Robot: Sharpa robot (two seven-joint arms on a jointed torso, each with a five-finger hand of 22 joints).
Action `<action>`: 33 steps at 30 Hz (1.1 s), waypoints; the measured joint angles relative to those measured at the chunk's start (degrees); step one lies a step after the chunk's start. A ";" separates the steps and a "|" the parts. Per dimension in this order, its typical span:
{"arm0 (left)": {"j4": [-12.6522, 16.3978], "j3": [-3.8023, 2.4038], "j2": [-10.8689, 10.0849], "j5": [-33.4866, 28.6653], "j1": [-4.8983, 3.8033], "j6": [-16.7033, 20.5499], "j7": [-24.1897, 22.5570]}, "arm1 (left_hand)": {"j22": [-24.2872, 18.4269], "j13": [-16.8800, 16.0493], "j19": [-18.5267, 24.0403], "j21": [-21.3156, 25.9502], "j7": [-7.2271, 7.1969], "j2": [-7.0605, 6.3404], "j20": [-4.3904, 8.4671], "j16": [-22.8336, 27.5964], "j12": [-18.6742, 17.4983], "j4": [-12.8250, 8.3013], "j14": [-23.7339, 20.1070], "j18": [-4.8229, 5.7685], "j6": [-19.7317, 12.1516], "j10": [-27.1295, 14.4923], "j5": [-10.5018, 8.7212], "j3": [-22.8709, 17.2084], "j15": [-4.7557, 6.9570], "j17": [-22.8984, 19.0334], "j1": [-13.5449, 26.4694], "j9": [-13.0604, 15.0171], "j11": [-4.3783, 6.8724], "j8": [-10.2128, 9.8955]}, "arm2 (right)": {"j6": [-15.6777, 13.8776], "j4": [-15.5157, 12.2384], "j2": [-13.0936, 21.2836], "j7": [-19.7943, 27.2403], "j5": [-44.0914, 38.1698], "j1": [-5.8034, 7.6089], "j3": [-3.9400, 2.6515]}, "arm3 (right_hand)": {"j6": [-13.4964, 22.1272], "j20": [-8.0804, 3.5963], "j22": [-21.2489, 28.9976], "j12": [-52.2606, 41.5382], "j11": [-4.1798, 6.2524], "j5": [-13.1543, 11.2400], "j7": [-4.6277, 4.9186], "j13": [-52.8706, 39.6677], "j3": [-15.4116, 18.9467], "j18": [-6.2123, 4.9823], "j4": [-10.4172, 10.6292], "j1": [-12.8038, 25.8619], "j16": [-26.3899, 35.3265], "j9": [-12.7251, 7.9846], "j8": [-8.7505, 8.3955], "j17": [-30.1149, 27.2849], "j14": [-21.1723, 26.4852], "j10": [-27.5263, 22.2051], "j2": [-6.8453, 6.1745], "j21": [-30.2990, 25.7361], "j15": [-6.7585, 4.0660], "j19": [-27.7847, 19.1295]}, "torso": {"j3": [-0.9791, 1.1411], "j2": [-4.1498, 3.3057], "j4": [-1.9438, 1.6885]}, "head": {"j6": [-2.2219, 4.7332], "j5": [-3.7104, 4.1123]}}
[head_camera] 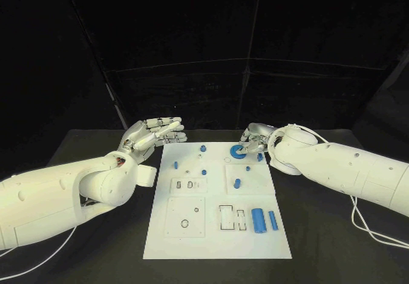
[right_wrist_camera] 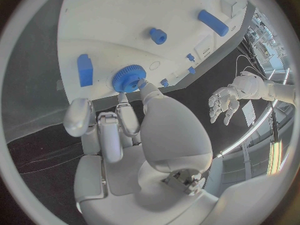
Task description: Assemble the parts on the task board
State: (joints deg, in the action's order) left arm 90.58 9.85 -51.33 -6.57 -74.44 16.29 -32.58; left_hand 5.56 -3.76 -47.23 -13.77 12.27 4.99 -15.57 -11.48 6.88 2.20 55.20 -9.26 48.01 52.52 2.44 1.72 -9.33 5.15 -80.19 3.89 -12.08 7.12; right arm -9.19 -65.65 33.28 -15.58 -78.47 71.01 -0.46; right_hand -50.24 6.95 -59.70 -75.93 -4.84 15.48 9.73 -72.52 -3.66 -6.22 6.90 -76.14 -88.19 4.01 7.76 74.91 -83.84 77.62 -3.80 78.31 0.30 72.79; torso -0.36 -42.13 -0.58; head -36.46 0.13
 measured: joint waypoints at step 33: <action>-0.15 0.00 0.04 0.01 0.02 -0.17 0.63 | -0.13 0.00 -0.39 0.23 0.00 0.43 -0.02 0.00 -0.23 0.16 0.00 0.00 0.00 0.00 0.00 -0.16 0.00 -0.06 0.43 0.02 0.00 -0.23 | -2.94 -1.43 0.67 0.99 2.16 -0.12 0.03 | 0.82 0.01 0.25 -0.32 -0.08 -2.15 0.42 0.03 0.37 0.00 0.04 -0.19 0.00 -0.06 0.00 0.04 -0.21 0.07 -0.44 -0.25 0.21 0.01 | -0.02 0.03 -0.02 | -0.06 0.53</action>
State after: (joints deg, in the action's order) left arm 90.43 9.85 -51.29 -6.56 -74.42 16.12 -31.95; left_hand 5.44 -3.76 -47.61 -13.54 12.27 5.42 -15.59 -11.48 6.65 2.36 55.20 -9.26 48.01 52.52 2.44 1.56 -9.33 5.09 -79.76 3.91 -12.08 6.89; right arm -12.13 -67.07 33.96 -14.59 -76.31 70.89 -0.43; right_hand -49.42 6.96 -59.45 -76.25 -4.92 13.34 10.15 -72.49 -3.29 -6.22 6.93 -76.32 -88.19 3.95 7.76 74.95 -84.05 77.69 -4.25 78.06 0.51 72.80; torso -0.38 -42.11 -0.60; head -36.52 0.66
